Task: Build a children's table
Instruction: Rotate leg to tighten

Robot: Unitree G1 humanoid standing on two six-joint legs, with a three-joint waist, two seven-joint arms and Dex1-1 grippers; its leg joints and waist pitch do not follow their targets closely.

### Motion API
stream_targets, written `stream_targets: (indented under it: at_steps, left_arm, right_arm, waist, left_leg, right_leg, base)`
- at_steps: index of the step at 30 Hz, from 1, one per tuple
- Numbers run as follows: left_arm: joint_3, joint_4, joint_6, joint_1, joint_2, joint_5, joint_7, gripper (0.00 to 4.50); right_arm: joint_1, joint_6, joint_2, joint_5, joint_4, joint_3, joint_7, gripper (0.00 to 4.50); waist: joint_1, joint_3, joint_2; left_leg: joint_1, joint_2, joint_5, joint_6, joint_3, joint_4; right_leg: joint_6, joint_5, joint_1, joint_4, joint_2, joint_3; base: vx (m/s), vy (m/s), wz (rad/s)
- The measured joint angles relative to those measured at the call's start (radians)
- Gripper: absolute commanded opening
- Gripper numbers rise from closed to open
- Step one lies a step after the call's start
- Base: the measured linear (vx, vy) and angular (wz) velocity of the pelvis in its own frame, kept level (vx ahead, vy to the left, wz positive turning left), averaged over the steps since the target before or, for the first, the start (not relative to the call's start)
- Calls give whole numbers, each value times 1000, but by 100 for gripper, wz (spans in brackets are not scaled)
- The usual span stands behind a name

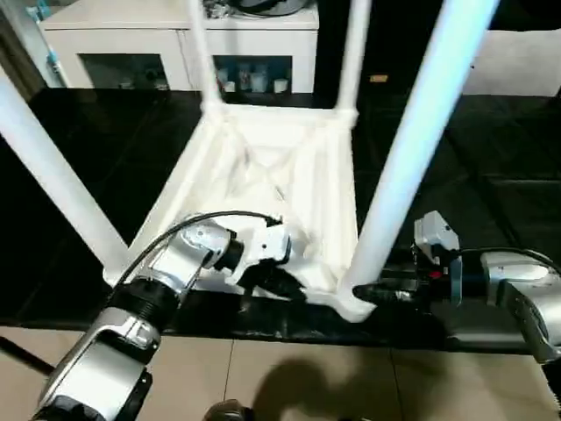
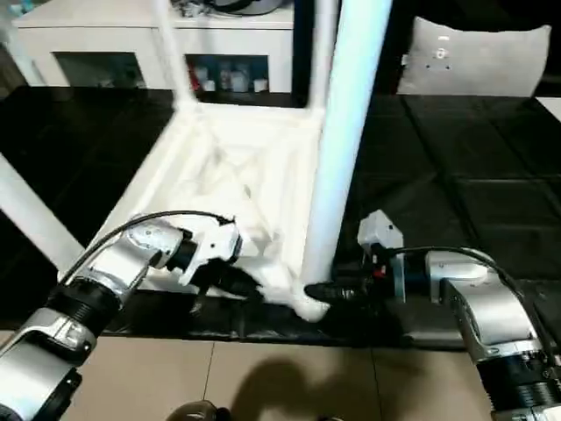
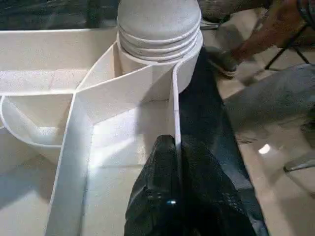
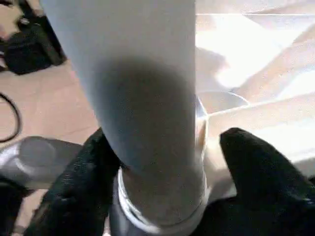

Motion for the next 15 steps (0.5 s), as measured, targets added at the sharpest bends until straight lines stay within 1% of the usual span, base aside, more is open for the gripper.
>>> stream_targets:
  at_steps: [1, 2, 5, 11, 12, 15]
  left_arm:
    - [-1, 0, -6, 0, 0, 0, -5, 0]
    - [-1, 0, -8, 0, 0, 0, -7, 0]
    - [-3, 0, -11, 0, 0, 0, -7, 0]
    - [-5, 0, -11, 0, 1, 0, -7, 0]
    - [-5, 0, -11, 0, 1, 0, -7, 0]
    - [-5, 0, -11, 0, 1, -1, -7, 0]
  right_arm:
    - [0, 3, -1, 6, 3, 2, 10, 311]
    - [0, 4, -3, 9, 3, 5, 16, 311]
    - [0, 10, -8, 14, 3, 9, 28, 279]
    - [0, 29, -10, 18, 2, 16, 42, 234]
    - [0, 29, -10, 18, 2, 16, 42, 215]
    - [0, 30, -10, 20, 2, 15, 42, 207]
  waist:
    - [-1, 0, 0]
    - [-1, 0, 0]
    - [-2, 0, 0]
    - [-2, 0, 0]
    - [-2, 0, 0]
    - [-2, 0, 0]
  left_leg:
    - [0, 0, 0, 0, 0, 0]
    - [0, 0, 0, 0, 0, 0]
    - [0, 0, 0, 0, 0, 0]
    - [0, 0, 0, 0, 0, 0]
    - [1, 0, 0, 0, 0, 0]
    - [1, 0, 0, 0, 0, 0]
  right_leg:
    - [0, 0, 0, 0, 0, 0]
    - [0, 0, 0, 0, 0, 0]
    - [0, 0, 0, 0, 0, 0]
    - [0, 0, 0, 0, 0, 0]
    - [0, 0, 0, 0, 0, 0]
    - [0, 0, 0, 0, 0, 0]
  base:
    - [0, 0, 0]
    - [0, 0, 0]
    - [0, 0, 0]
    - [0, 0, 0]
    - [0, 0, 0]
    - [0, 0, 0]
